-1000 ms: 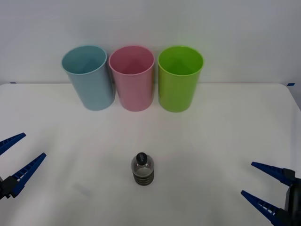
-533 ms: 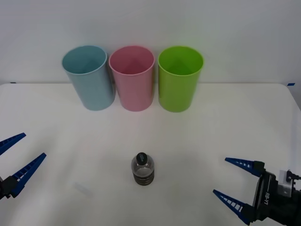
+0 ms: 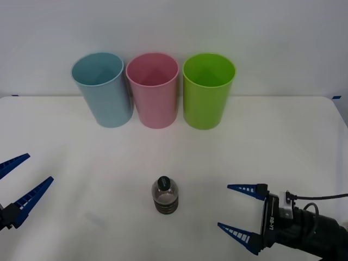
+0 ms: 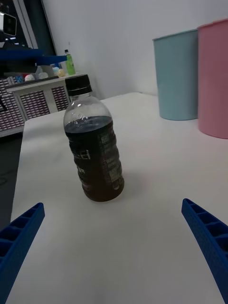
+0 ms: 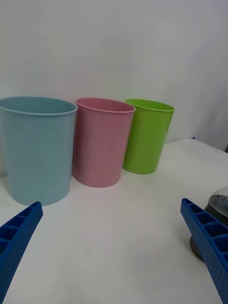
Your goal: Grasp the object on the table and drop it into the matching bin: aluminum can to the light blue bin, PET bottle to the pink bin.
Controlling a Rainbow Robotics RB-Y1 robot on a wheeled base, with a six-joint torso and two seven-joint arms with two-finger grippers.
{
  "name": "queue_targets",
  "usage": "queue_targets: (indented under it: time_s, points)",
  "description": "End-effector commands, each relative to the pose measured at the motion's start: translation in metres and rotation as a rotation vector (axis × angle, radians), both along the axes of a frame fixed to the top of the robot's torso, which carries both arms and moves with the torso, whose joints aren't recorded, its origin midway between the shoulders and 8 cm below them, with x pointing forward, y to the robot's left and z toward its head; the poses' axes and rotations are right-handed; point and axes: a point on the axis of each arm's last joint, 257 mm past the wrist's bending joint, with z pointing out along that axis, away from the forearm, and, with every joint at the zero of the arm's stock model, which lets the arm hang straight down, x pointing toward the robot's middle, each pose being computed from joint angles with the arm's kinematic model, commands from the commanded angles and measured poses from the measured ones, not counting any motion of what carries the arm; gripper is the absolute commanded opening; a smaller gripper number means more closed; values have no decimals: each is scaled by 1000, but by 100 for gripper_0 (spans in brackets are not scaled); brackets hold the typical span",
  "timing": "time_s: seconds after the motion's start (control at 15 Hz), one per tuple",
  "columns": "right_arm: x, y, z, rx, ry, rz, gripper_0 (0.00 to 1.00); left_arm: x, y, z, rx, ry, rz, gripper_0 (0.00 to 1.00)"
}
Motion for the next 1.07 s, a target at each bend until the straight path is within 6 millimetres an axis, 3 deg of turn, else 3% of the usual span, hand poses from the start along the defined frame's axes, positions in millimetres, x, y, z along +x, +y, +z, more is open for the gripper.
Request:
queue_targets:
  time_s: [0.07,0.53,1.07]
  points:
    - [6,22,-1,-3,-21,14,100,0,0,0,0,0,0,100]
    - [23,77,-10,-26,-46,10,100,0,0,0,0,0,0,100]
    - [25,121,-15,-36,-58,22,100,0,0,0,0,0,0,100]
